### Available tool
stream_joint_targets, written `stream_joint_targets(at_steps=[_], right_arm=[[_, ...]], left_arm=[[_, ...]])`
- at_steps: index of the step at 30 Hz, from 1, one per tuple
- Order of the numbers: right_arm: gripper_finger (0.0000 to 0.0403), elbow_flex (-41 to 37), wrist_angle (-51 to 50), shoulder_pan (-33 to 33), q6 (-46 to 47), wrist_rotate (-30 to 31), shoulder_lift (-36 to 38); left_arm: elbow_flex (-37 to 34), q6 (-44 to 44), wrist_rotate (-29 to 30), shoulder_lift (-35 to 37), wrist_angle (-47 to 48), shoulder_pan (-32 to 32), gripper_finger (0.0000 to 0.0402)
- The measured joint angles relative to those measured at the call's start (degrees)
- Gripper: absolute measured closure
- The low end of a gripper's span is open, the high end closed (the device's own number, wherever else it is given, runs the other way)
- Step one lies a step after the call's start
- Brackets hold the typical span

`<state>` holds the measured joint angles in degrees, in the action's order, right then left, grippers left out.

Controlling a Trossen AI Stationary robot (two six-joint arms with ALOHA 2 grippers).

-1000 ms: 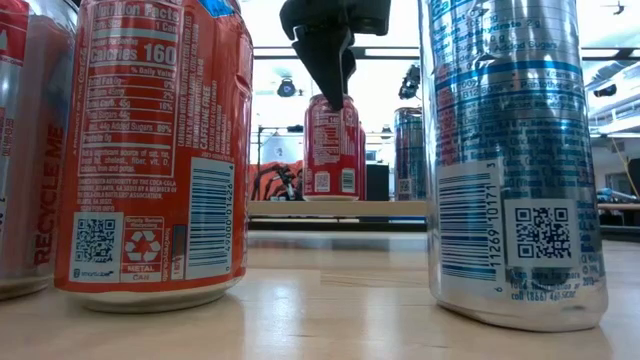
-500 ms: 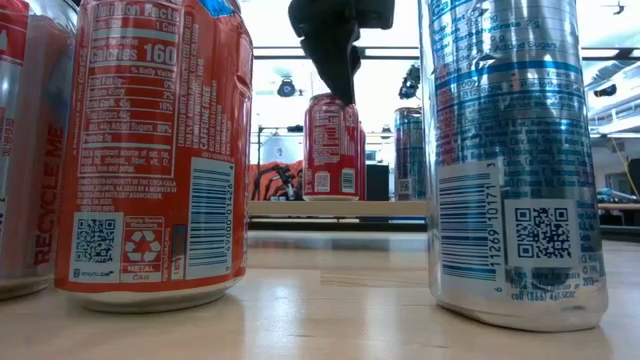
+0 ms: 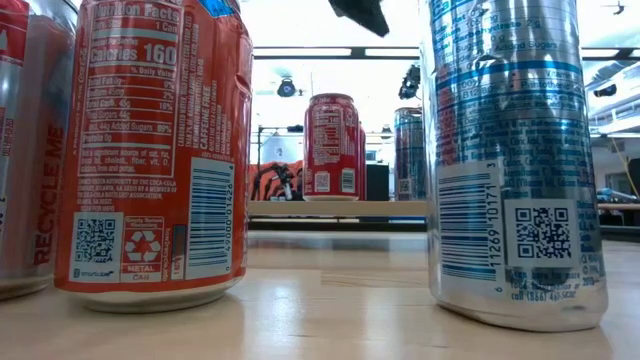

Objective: Place canned beverage on shelf
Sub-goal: Put the right red soda can on the shelf

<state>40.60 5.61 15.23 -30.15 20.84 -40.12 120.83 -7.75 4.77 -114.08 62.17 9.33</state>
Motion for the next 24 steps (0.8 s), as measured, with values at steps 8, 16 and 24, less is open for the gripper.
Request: stream_joint_targets(at_steps=[8, 16, 24], right_arm=[[0.0034, 0.0, 0.8, 0.0, 0.0, -4.2, 0.0], [0.0034, 0.0, 0.7, 0.0, 0.5, -4.2, -0.7], [0.0034, 0.0, 3.3, 0.0, 0.1, -4.5, -2.8]], left_arm=[[-1.4, 16.2, -0.1, 0.0, 1.3, 6.2, 0.0053], [-1.4, 29.5, 6.4, -0.2, 4.5, 12.5, 0.0053], [-1.4, 42.9, 7.9, -0.3, 5.7, 19.3, 0.0053]])
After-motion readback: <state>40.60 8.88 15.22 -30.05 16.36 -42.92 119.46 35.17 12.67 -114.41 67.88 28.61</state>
